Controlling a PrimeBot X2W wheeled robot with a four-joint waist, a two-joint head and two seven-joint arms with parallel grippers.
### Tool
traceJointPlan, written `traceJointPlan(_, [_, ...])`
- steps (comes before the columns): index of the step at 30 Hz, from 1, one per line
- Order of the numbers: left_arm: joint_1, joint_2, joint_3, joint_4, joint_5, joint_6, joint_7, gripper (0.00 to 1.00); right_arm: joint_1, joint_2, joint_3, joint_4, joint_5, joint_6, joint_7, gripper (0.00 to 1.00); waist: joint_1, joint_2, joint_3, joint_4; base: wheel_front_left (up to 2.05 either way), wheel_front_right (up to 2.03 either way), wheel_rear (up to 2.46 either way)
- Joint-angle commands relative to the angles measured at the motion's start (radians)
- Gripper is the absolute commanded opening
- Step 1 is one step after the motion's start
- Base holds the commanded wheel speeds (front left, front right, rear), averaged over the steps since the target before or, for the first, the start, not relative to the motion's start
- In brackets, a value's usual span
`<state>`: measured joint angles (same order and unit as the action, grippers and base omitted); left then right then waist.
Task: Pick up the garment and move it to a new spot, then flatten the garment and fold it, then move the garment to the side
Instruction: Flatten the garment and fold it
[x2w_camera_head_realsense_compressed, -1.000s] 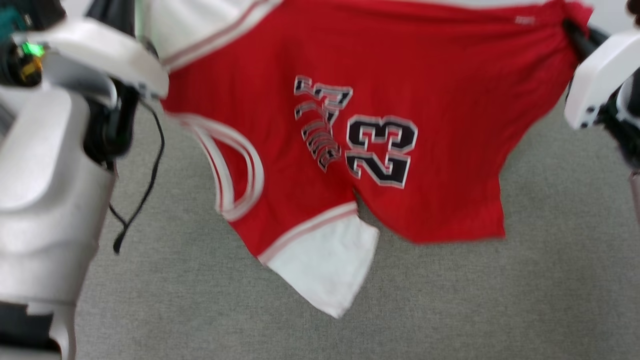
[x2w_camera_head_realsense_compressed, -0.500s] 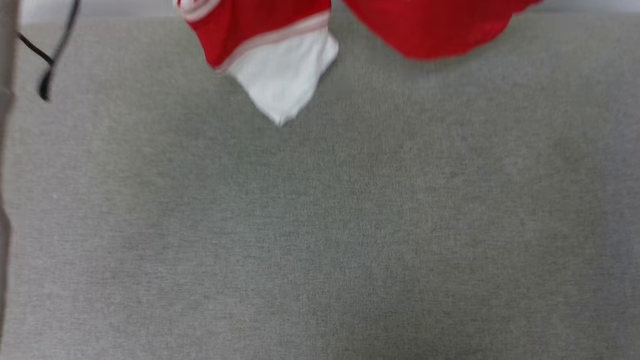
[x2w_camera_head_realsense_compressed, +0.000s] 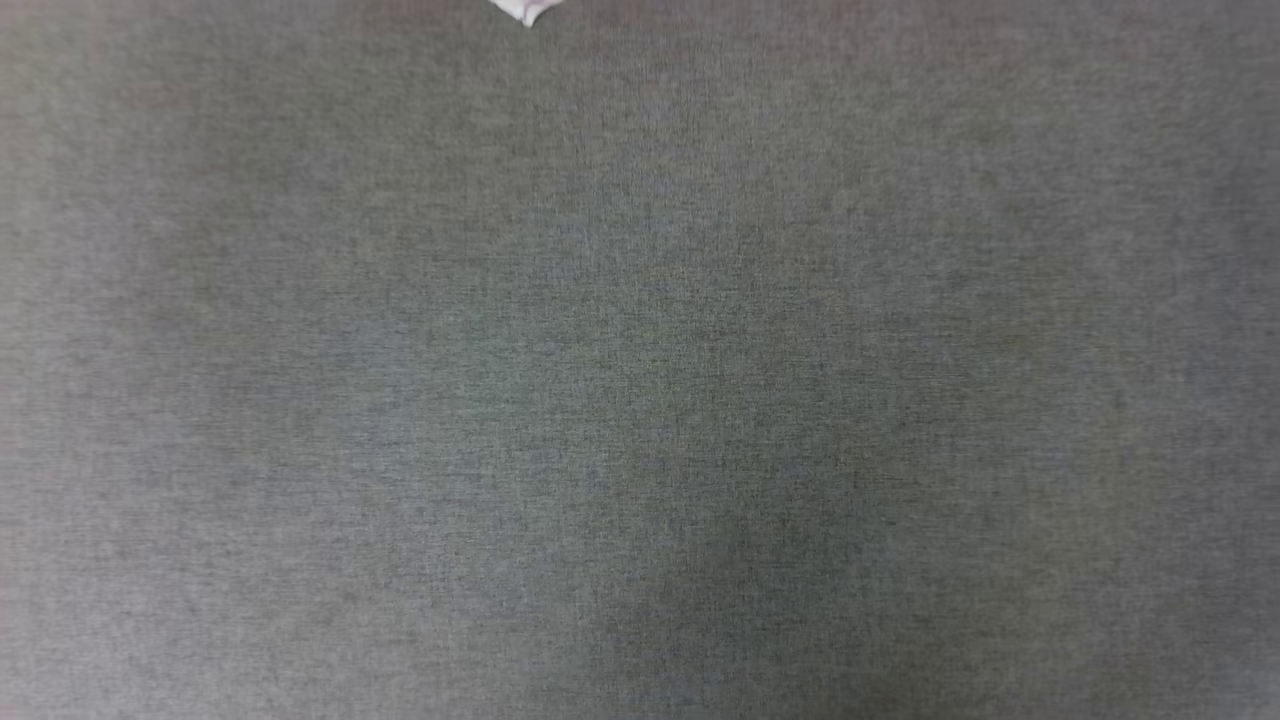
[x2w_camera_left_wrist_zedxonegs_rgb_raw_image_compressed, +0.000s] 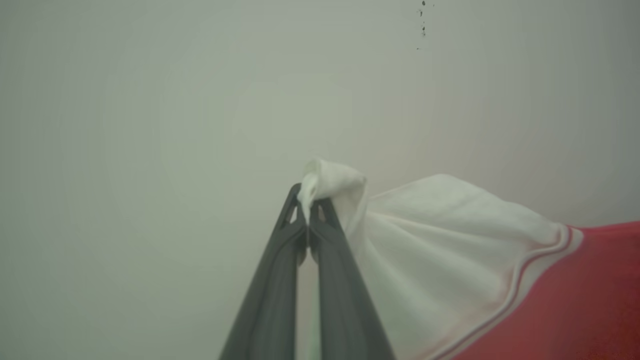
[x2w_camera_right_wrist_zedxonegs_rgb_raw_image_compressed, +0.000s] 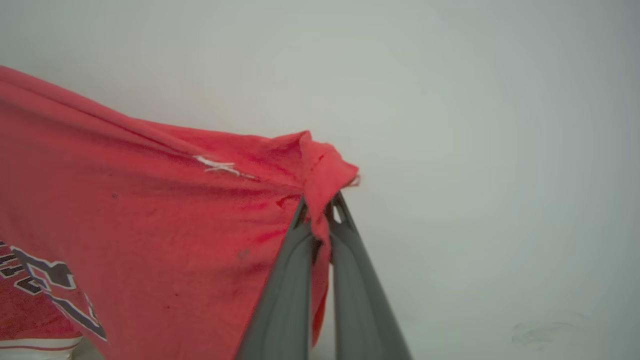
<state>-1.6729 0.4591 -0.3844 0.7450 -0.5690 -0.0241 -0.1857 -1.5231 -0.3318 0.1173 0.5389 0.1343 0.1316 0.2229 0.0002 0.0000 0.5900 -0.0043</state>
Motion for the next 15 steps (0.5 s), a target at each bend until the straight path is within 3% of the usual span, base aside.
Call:
traceJointPlan(1, [-0.009,0.007,0.006,0.008,-0.007,-0.004,-0.008,0.0,-0.024,0.005,0.007,0.013,-0.002,-0.002,-0.013,0.0,-0.0002,0.0,0.038,-0.002,0.0,0.0,0.0])
traceJointPlan(8, [0.029,-0.008,0.013,0.055,-0.035,-0.027,-0.031,0.0,-0.05,0.021,0.048,0.083,0.023,-0.002,-0.049,0.0,-0.0002,0.0,0.08,0.008,0.0,0.0,0.0])
traceJointPlan(15, [0.13,-0.043,0.011,0.12,-0.072,-0.056,-0.051,0.0,0.015,0.02,0.091,0.147,0.069,-0.002,-0.064,0.0,-0.0002,0.0,0.053,0.028,0.0,0.0,0.0])
